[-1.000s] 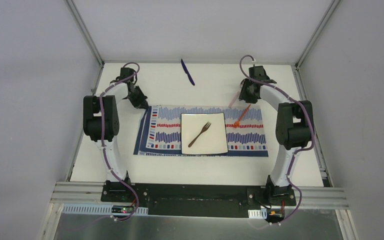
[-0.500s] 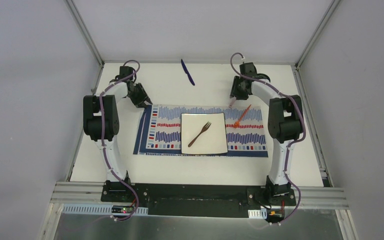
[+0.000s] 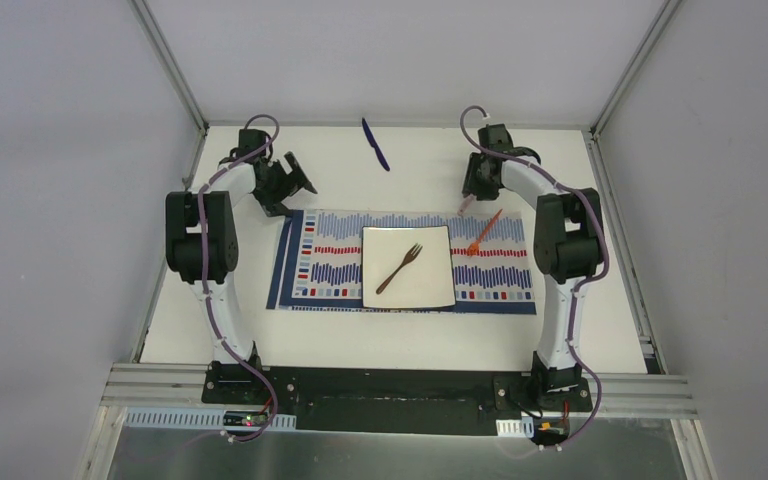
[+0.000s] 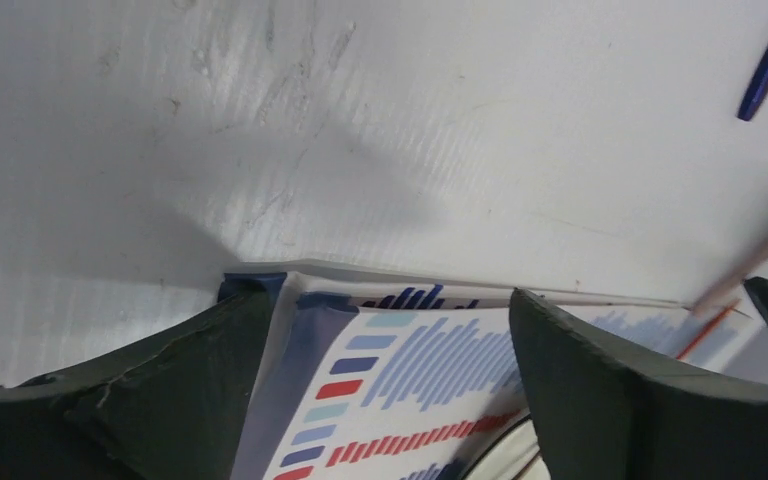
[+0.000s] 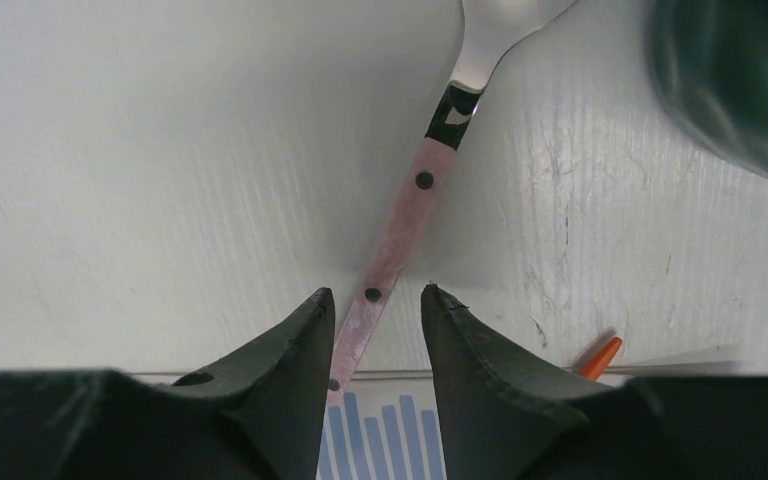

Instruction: Set the dinner table for one person

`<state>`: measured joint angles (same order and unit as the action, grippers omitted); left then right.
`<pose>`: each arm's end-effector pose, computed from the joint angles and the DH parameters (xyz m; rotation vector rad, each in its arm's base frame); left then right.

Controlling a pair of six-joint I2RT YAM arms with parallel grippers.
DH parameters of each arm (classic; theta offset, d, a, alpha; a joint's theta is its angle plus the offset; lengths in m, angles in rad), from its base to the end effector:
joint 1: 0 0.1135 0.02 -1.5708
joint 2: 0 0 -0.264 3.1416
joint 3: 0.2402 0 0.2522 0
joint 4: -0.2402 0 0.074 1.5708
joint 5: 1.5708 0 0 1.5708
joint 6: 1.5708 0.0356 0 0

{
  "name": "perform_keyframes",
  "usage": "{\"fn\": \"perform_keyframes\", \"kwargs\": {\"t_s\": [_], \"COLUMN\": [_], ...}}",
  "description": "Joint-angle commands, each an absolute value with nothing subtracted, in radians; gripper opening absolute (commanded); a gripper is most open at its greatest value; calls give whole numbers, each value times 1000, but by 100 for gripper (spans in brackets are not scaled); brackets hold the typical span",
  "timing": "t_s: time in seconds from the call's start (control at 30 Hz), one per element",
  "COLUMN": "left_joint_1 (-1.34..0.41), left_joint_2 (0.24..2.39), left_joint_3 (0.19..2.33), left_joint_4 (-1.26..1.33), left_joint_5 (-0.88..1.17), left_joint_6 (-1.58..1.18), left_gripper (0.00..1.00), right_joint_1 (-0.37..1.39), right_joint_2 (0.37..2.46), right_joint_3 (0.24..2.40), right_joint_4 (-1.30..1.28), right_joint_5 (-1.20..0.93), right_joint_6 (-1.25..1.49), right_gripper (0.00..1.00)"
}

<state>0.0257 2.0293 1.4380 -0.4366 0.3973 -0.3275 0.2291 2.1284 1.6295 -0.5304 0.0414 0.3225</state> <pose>0.4291 -0.0028 0.1720 -0.3129 2.5818 -0.6254 0.4483 0.1030 0.1791 0.1366 2.6023 0.1450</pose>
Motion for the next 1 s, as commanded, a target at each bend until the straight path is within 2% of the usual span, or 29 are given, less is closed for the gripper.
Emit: {"fn": "perform_keyframes", "kwargs": {"t_s": [0.0, 0.37, 0.47, 0.7, 0.97], "left_joint_1": [18, 15, 13, 10, 6], "left_joint_2": [1978, 1928, 1930, 1930, 1907], "left_joint_3": [1439, 1401, 1398, 1389, 1365], "left_joint_4": [-407, -371, -367, -357, -336], "left_joint_5": [397, 406, 408, 411, 408], "left_joint_6": [-317, -342, -344, -349, -363], "left_gripper": [99, 99, 99, 99, 99], "right_joint_1": [234, 246, 250, 256, 274], "right_joint_2": [2169, 2233, 2226, 2176, 2063], "right_joint_3": [1695, 1780, 1780, 1705, 1600], "right_joint_4": [-526, -552, -558, -542, -540], "right_joint_5": [58, 87, 97, 123, 151], "right_joint_6": [314, 304, 296, 283, 272], "right_gripper": [43, 41, 33, 3, 0]}}
